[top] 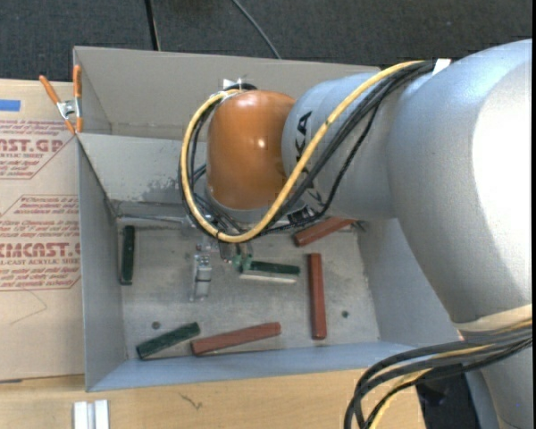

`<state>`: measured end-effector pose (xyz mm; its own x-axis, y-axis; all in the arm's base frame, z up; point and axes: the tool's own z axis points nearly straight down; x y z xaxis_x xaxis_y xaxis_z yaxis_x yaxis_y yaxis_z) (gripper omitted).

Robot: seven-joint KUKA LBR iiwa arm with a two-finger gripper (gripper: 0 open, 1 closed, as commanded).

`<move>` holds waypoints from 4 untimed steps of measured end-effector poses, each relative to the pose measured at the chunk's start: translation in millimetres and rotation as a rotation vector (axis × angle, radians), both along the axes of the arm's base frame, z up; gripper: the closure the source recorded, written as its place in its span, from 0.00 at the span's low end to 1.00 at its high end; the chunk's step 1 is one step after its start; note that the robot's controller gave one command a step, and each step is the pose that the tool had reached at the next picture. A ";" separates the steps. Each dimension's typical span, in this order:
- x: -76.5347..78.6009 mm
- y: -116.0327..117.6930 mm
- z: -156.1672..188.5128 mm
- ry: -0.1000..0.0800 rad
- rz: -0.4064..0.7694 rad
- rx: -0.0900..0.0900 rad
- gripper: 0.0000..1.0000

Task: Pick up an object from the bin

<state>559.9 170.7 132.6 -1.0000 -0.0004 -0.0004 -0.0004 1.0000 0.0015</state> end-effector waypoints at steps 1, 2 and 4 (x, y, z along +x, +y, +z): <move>-48.0 17.7 -38.0 -0.006 0.206 -0.001 0.00; -70.2 16.7 -27.5 0.002 0.336 -0.001 0.00; -76.4 36.0 -62.0 -0.014 0.473 0.000 0.00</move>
Offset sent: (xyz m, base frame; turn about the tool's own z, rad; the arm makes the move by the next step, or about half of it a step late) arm -0.0710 0.0124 0.0017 -0.3699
